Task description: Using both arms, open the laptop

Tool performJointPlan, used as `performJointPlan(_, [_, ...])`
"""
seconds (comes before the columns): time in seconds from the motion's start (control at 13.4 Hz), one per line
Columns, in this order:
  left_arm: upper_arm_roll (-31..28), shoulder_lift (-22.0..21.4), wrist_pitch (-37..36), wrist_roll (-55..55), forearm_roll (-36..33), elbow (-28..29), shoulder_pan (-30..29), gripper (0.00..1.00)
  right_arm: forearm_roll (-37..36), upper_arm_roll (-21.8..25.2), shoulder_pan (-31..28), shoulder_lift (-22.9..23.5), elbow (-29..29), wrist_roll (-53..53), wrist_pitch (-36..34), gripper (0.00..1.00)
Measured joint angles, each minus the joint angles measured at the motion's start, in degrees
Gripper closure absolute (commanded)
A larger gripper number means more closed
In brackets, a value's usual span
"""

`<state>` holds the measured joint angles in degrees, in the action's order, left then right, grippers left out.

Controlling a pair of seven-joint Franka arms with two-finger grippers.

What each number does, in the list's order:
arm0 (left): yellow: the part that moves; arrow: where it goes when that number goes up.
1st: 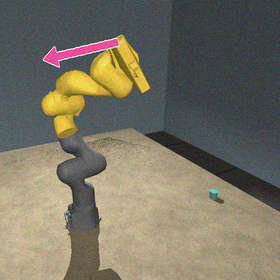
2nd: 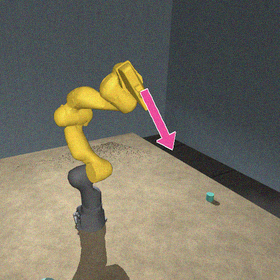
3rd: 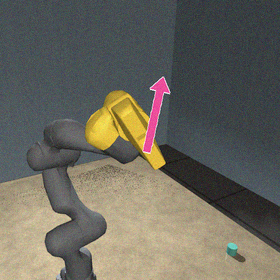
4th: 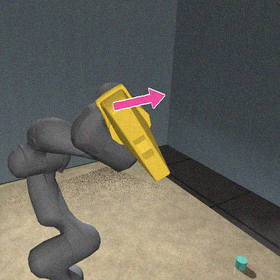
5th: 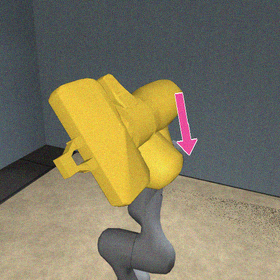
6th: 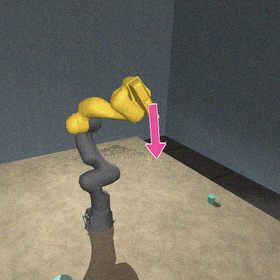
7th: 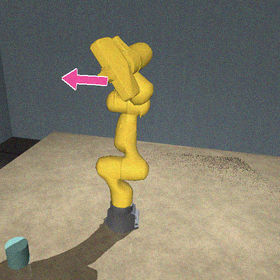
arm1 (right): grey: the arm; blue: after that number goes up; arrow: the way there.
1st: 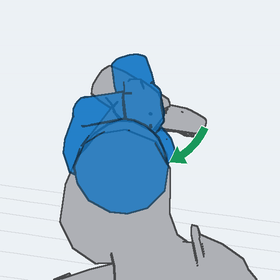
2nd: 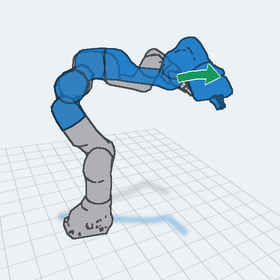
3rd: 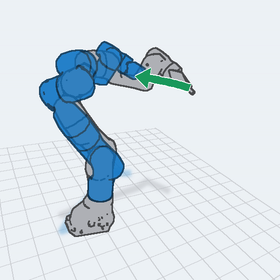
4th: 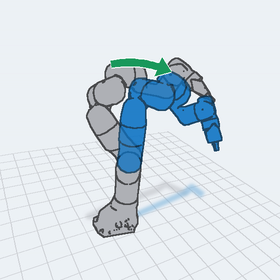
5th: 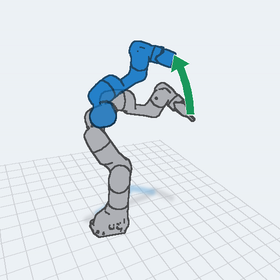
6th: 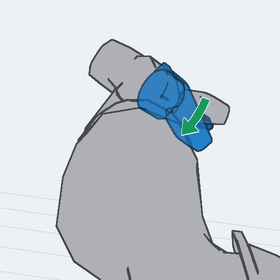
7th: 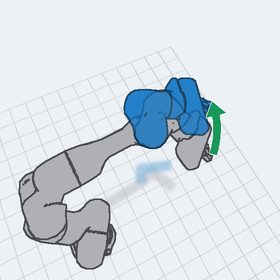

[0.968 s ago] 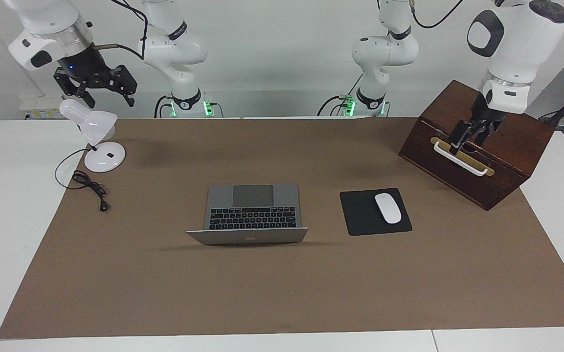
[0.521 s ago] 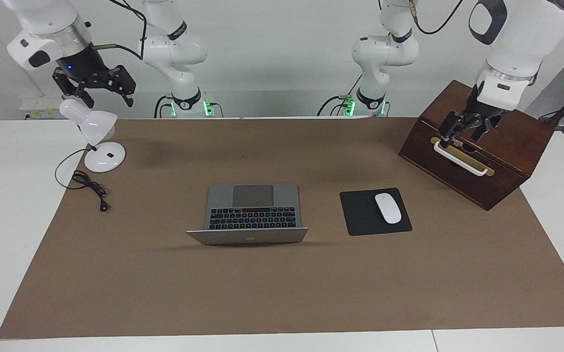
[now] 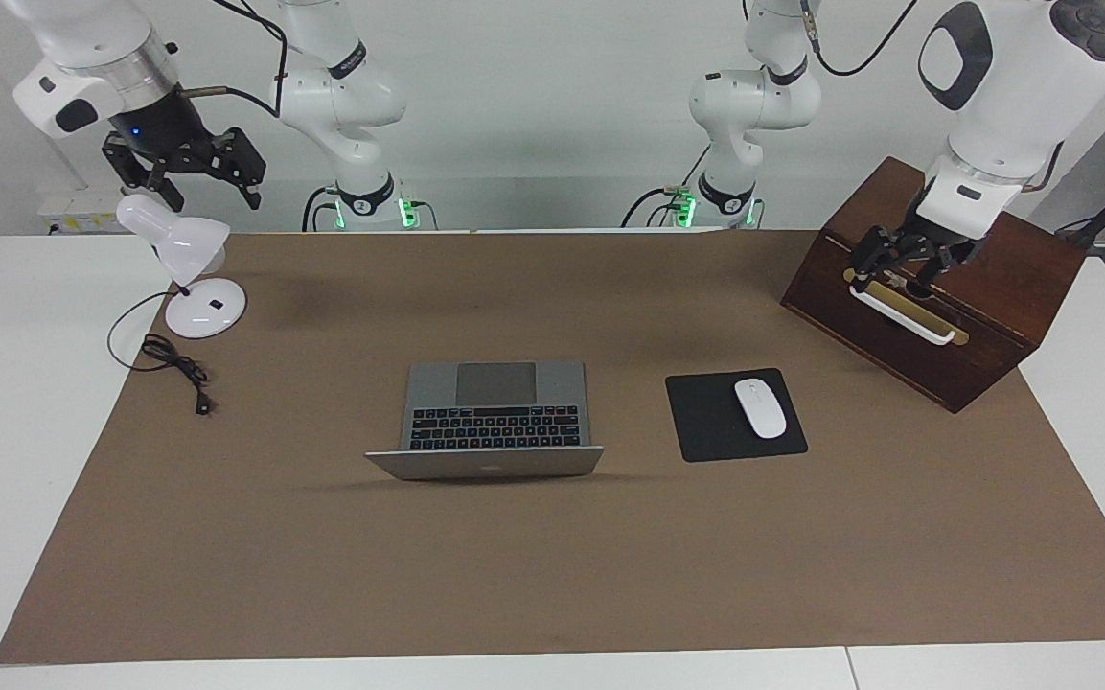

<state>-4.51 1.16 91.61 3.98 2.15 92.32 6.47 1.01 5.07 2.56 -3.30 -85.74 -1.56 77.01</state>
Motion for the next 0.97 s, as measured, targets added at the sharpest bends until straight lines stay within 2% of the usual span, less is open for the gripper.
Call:
performJointPlan(0.3, [-0.57,2.81,-3.48,-5.29,-1.09,-6.33,-0.11,0.0,0.0,0.0,0.0,-0.01,0.0,0.01,0.0,0.0])
performJointPlan(0.52, [-0.53,3.78,-3.19,-9.57,-1.38,-7.32,-0.1,0.0,0.0,0.0,0.0,-0.02,0.0,0.01,0.0,0.0])
performJointPlan(0.97, [-0.59,3.92,-1.29,-4.85,-0.9,-7.35,-0.13,0.0,0.0,0.0,0.0,-0.07,0.0,0.01,0.0,0.0])
